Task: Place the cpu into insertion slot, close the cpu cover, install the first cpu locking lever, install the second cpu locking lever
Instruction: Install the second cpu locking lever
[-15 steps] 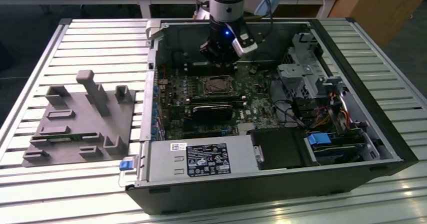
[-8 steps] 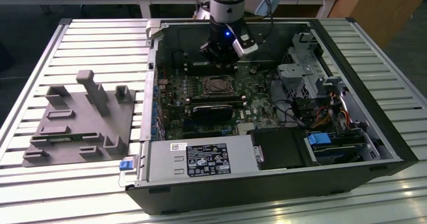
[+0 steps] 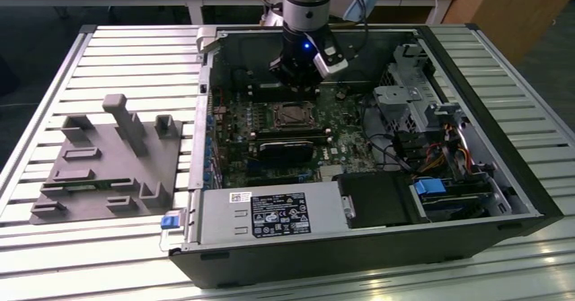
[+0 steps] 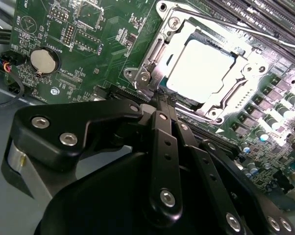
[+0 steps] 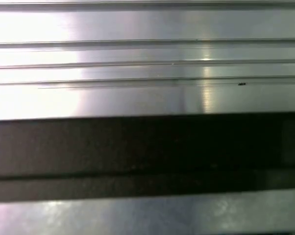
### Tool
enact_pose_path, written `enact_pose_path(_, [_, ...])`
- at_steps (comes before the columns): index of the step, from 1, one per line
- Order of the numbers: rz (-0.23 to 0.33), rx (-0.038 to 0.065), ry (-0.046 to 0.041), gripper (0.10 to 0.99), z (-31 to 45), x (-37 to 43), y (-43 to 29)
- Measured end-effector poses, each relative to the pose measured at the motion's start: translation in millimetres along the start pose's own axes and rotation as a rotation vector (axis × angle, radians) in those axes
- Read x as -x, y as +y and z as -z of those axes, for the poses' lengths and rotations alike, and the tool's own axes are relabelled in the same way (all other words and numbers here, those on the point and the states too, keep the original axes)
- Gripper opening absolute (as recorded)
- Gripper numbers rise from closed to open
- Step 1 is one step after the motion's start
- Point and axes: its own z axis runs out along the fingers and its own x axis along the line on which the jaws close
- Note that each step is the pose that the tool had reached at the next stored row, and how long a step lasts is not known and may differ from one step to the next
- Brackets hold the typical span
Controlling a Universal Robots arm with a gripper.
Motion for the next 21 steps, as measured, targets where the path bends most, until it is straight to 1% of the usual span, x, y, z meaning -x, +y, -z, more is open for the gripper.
enact_pose_path(6, [0.000,0.000,0.0000,0.106,0.0,0.1,-2.5])
enact_pose_path(12, [0.000,0.000,0.0000,0.106,0.1,0.4,-6.6])
enact_pose_path(18, [0.000,0.000,0.0001,0.106,0.4,0.4,-7.4])
enact_pose_path(21, [0.000,0.000,0.0000,0.106,3.1,0.5,-7.3])
